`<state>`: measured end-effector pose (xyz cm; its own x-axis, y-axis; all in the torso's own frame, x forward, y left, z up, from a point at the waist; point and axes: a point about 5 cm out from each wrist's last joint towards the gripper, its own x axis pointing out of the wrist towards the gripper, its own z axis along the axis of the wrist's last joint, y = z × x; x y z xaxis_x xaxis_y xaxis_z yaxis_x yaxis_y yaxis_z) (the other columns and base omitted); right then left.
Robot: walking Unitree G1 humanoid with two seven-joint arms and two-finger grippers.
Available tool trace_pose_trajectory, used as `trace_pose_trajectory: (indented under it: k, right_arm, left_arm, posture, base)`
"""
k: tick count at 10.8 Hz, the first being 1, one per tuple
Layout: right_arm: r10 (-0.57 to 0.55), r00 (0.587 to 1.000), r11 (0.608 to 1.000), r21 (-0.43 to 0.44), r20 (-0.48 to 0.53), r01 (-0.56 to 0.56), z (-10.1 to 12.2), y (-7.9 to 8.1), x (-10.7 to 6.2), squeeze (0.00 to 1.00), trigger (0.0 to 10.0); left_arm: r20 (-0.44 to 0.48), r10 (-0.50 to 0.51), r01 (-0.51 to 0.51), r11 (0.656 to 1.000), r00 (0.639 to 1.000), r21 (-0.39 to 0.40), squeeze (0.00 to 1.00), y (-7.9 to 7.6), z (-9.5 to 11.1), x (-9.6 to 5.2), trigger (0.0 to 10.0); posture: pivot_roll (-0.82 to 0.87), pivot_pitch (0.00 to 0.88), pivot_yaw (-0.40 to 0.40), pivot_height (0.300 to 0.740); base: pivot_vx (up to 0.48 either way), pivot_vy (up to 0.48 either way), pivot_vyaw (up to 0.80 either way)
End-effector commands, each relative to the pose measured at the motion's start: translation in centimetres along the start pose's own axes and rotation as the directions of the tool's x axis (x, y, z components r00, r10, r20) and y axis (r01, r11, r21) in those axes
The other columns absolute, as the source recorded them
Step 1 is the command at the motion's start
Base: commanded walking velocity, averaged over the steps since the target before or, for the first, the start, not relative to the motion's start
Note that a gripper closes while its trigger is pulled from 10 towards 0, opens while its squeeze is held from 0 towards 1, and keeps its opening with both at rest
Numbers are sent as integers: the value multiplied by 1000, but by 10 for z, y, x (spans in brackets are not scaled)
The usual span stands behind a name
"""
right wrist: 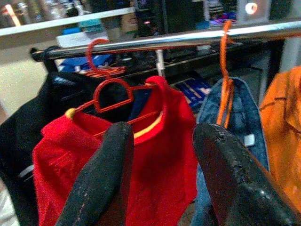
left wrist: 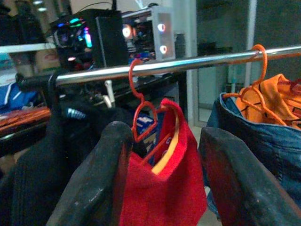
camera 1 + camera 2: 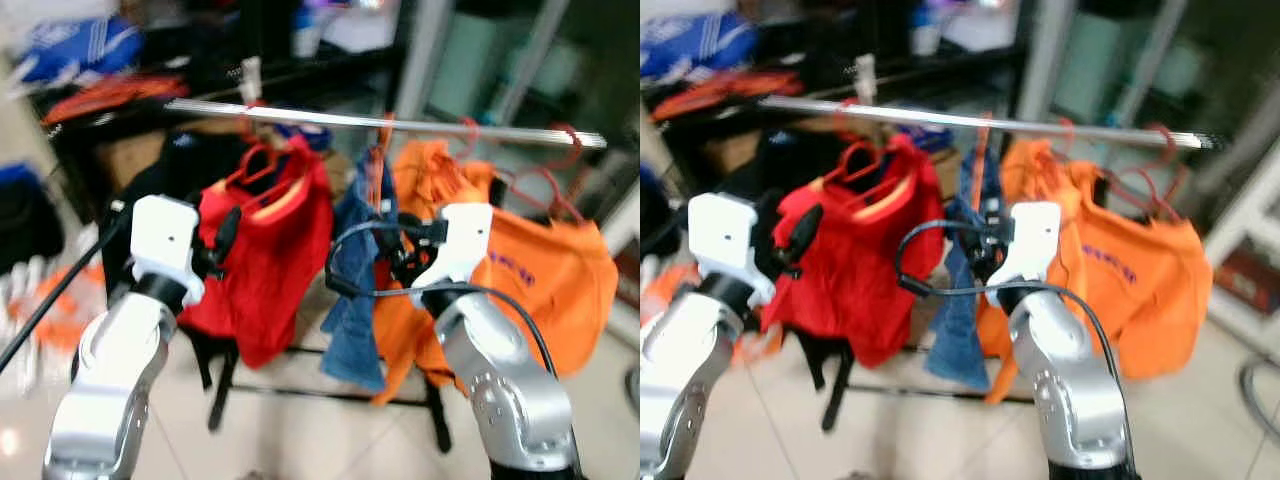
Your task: Hang hanger
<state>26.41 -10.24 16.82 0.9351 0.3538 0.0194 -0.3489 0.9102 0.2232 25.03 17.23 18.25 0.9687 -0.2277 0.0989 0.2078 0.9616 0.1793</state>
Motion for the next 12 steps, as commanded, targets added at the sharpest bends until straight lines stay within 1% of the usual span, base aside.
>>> trace_pose_trajectory:
  k: [1,2,3,4,6,7,8,9,10,11,12]
  right_arm:
    - [-23,1000,999,-22,-8,23,-2,-5,0,0,10000]
    - [-16,1000,999,-34,-14,16,-4,-3,2,0,10000]
    - [-11,1000,999,-38,-17,10,-5,-2,4,0,10000]
    - [-9,1000,999,-41,-20,8,-5,-2,5,0,10000]
    - [-13,1000,999,-52,-20,12,-5,-2,10,0,10000]
    - [-53,999,995,-85,-13,52,-5,-4,12,0,10000]
    - [-80,997,992,-98,-13,78,-5,-6,13,0,10000]
    - [-124,992,988,-89,14,124,-1,-11,14,0,10000]
    - [-149,988,988,-42,32,151,2,-15,14,0,10000]
    - [-152,988,986,-63,37,154,3,-15,13,0,10000]
    - [-162,986,984,-69,43,165,4,-16,12,0,10000]
  left_arm:
    - [7,-6,6,1000,1000,8,0,-3,2,0,10000]
    - [14,16,-17,1000,1000,16,0,0,3,1,10000]
    - [13,36,-36,999,999,23,0,3,4,1,10000]
    - [14,32,-33,999,999,25,0,4,4,0,10000]
    - [-3,2,-2,999,1000,42,0,1,1,-6,10000]
    - [-13,-5,6,999,1000,46,0,1,0,-8,10000]
    - [-18,-18,20,998,1000,60,0,1,0,-8,10000]
    - [-15,-31,32,997,999,72,0,2,1,-7,10000]
    - [-20,-48,49,997,999,56,0,3,1,-5,10000]
    - [-26,-68,69,997,997,41,980,2,1,-5,10000]
    - [-28,-89,90,996,996,26,1000,0,1,-4,10000]
  posture:
    - [-33,0,-29,740]
    - [-35,0,-30,740]
    - [-34,0,-30,740]
    - [-32,0,-33,740]
    - [-25,0,-39,740]
    - [-23,0,-38,740]
    - [-21,0,-33,740]
    - [-23,0,-25,740]
    - [-24,0,-19,740]
    - [-27,0,-15,740]
    - [-32,0,-10,740]
  base:
    - [0,0,0]
    - [0,0,0]
    - [330,0,0]
    - [356,0,0]
    - [360,0,0]
    - [360,0,0]
    - [360,0,800]
    - [360,0,800]
    - [360,0,0]
    - [382,0,0]
    - [394,0,0]
